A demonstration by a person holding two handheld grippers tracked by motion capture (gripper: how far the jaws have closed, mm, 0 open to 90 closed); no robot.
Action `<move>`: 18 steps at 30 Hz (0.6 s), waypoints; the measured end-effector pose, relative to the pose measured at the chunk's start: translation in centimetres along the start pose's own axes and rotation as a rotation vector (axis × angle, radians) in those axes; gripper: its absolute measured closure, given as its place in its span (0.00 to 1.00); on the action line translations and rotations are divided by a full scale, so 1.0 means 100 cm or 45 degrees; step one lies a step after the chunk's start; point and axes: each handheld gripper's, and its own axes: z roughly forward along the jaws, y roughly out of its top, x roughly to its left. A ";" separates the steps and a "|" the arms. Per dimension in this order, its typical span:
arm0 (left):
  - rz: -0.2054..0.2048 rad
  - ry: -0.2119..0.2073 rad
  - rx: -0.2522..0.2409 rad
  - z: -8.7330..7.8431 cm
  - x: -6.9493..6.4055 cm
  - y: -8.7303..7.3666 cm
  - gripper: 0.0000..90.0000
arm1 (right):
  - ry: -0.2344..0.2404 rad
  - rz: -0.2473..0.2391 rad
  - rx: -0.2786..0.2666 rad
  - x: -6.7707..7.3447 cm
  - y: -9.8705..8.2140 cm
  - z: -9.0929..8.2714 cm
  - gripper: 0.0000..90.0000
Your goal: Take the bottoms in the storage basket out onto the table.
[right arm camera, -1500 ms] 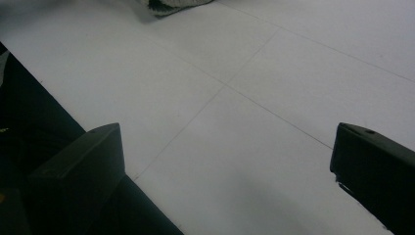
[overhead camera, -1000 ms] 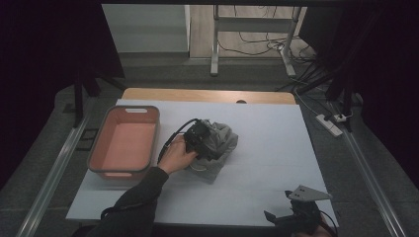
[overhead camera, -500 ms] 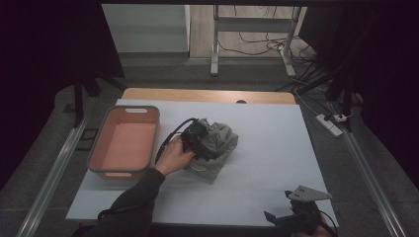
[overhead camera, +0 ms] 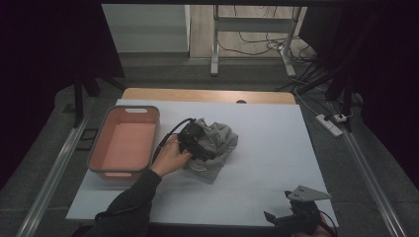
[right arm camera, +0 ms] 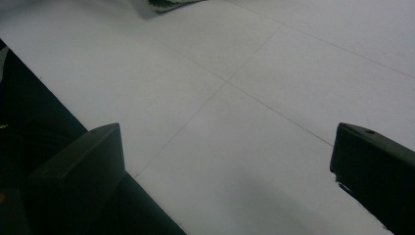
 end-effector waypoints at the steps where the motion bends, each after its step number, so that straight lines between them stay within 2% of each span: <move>1: -0.003 0.005 -0.002 -0.001 -0.001 0.000 0.00 | 0.000 0.000 0.000 0.000 0.000 0.000 0.00; 14: 0.013 0.019 -0.015 -0.009 -0.006 -0.002 0.00 | 0.001 -0.006 -0.002 0.000 0.000 0.000 0.00; 18: 0.002 0.013 -0.029 -0.011 -0.005 -0.004 0.00 | 0.002 -0.006 -0.002 0.000 0.000 -0.001 0.00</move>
